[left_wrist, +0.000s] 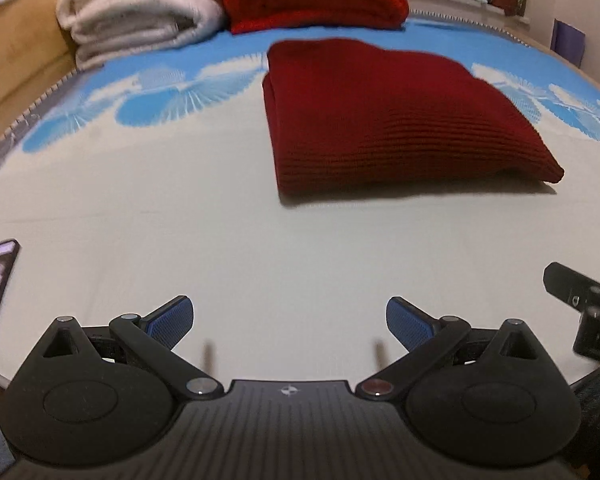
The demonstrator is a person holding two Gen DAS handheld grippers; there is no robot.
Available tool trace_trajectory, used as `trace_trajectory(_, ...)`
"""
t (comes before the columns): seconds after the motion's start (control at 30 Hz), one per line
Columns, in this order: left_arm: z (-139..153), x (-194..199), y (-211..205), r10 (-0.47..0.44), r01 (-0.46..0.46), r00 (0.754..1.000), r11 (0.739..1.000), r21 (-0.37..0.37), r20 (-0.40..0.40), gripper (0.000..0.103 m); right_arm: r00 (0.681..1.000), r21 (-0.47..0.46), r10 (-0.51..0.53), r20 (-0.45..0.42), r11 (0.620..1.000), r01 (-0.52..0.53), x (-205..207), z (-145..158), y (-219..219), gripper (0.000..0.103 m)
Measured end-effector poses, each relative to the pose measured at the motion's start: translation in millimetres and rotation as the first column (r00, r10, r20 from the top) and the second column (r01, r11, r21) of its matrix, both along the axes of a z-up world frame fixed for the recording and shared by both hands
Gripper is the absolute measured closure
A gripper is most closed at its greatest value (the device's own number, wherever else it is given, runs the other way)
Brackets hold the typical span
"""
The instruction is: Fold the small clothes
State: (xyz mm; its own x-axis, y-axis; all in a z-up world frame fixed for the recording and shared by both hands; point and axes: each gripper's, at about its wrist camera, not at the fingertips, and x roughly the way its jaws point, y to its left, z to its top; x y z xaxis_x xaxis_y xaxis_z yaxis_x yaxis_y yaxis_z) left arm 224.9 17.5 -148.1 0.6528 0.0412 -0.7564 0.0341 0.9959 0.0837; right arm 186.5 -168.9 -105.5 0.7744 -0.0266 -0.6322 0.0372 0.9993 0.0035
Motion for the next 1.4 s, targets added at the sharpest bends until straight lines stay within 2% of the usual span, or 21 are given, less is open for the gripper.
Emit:
trace_trajectory(0.13,1.0,0.9,-2.2,-0.015,0.015,1.000,1.000,0.016,0.023,0.000,1.000,-0.010,0.004,0.016,1.000,-0.003,2.2,1.2,4.3,0.001)
trace_trajectory(0.33,1.3,1.6,-4.0,-0.019,0.019,1.000,1.000,-0.001,0.019,0.000,1.000,0.016,-0.010,0.000,1.000,0.010,7.6,-0.2,4.0,0.001)
trace_trajectory(1.4,0.3,1.8,-8.0,-0.026,0.026,0.999,1.000,0.014,0.028,0.000,1.000,0.004,-0.002,-0.024,1.000,0.002,9.1,-4.1,5.0,0.001)
